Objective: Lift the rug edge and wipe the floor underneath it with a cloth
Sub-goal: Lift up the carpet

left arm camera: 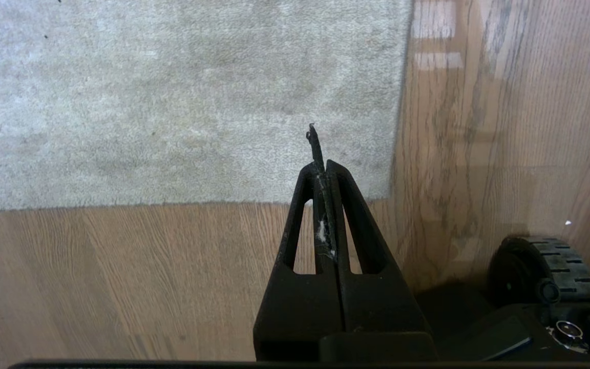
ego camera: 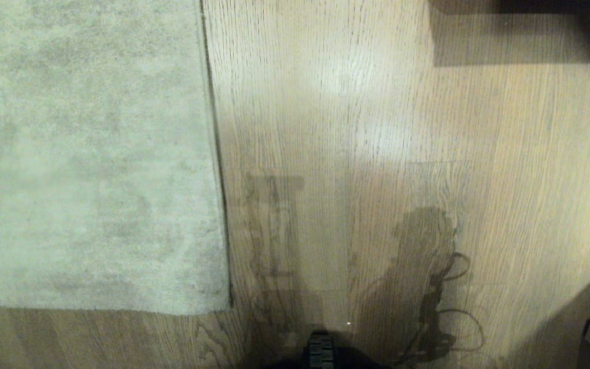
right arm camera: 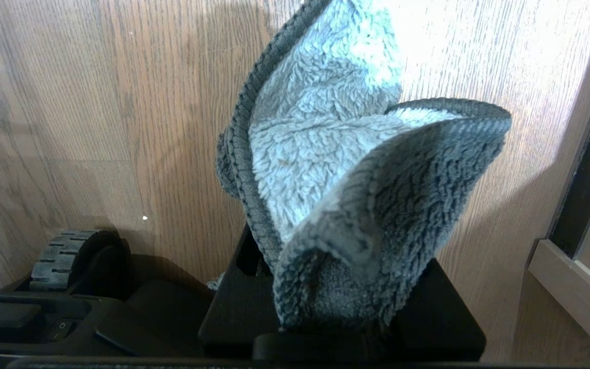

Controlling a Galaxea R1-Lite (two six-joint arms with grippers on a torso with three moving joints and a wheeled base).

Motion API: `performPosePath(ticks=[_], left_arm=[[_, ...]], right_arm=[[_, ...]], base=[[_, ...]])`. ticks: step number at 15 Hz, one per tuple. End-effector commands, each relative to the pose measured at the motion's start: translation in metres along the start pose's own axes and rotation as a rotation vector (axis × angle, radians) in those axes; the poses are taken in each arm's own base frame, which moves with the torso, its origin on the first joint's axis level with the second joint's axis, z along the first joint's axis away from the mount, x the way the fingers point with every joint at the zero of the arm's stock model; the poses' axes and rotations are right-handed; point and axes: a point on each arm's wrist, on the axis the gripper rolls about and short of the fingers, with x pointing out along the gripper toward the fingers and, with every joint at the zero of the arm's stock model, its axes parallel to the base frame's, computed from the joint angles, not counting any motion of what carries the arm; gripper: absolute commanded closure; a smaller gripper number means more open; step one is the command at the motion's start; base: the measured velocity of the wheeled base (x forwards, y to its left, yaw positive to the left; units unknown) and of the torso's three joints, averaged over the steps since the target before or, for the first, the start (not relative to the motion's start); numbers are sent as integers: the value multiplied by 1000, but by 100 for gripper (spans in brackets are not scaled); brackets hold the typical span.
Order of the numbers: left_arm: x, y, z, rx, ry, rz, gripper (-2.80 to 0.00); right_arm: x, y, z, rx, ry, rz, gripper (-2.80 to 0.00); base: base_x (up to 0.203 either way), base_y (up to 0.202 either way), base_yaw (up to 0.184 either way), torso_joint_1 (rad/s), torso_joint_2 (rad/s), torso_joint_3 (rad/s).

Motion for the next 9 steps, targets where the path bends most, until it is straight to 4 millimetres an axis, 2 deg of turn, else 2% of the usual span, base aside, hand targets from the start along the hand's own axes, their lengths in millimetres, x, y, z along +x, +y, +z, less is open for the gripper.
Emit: performPosePath(ticks=[1,8,9], left_arm=[[0,0,0,1,0,2,0],[0,0,1,-26,-4,2,0],[-2,0,6,-27,-22,3,0]], right_arm=[[0,0,0,0,1,1,0],[0,0,0,0,1,1,0],[0,0,0,0,1,1,0]], base=[[0,0,0,0,0,0],[0,0,0,0,0,0],[0,0,0,0,0,0]])
